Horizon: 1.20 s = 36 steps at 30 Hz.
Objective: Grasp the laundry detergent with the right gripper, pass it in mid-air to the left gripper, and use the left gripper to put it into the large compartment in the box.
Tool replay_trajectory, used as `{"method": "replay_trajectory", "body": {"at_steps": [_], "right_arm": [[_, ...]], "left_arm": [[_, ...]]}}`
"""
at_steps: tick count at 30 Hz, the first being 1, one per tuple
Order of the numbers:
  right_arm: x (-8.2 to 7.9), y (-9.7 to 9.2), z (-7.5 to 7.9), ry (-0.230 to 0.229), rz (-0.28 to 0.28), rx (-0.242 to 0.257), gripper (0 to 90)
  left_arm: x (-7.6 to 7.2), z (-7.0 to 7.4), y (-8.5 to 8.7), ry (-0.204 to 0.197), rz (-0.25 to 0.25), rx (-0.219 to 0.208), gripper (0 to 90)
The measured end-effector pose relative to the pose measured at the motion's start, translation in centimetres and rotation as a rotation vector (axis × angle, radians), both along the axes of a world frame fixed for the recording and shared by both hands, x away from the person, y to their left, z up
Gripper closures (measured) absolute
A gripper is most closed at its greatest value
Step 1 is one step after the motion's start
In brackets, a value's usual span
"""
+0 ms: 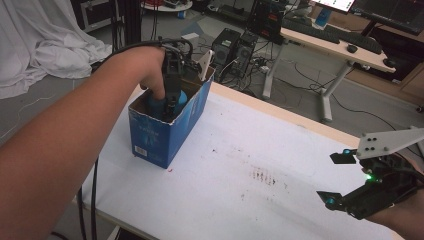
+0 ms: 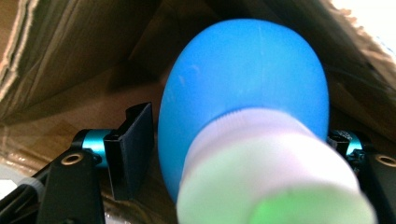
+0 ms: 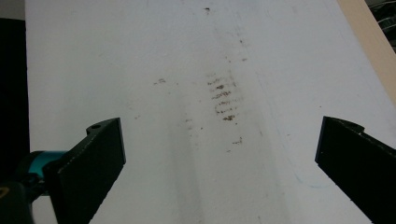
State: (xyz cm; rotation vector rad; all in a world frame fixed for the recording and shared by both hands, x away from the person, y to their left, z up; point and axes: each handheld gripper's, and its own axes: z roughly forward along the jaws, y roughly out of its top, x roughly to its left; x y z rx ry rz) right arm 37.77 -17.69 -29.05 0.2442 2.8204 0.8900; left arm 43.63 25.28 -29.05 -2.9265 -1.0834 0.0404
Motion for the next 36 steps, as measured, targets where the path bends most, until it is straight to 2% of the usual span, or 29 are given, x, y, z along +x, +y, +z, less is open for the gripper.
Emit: {"method": "replay_trajectory", "body": {"at_steps": [6, 8, 19, 27, 29, 36], "right_arm": [[0.1, 0.0, -0.2, 0.006, 0.002, -0.003, 0.9], [0.1, -0.1, -0.2, 0.007, 0.002, 0.001, 0.9], [0.7, -0.2, -0.3, 0.029, -0.002, -0.005, 0.9], [1.8, -0.3, 0.1, 0.063, 0.002, -0.033, 0.9], [2.1, -0.3, 0.2, 0.086, 0.001, -0.054, 0.9], [2.9, -0.3, 0.3, 0.121, 0.013, -0.100, 0.9]], "left_arm": [[-0.2, 1.2, -0.1, -0.007, 0.010, 0.003, 28.3], [-0.3, 1.7, -0.2, -0.017, 0.008, 0.004, 24.5], [-1.0, 4.7, -1.1, -0.046, -0.009, 0.007, 17.9], [-1.5, 6.8, -2.5, -0.064, -0.062, -0.006, 13.8], [-1.7, 7.3, -3.0, -0.064, -0.084, -0.018, 10.7], [-2.1, 8.1, -5.5, -0.056, -0.168, -0.038, 10.6]]}}
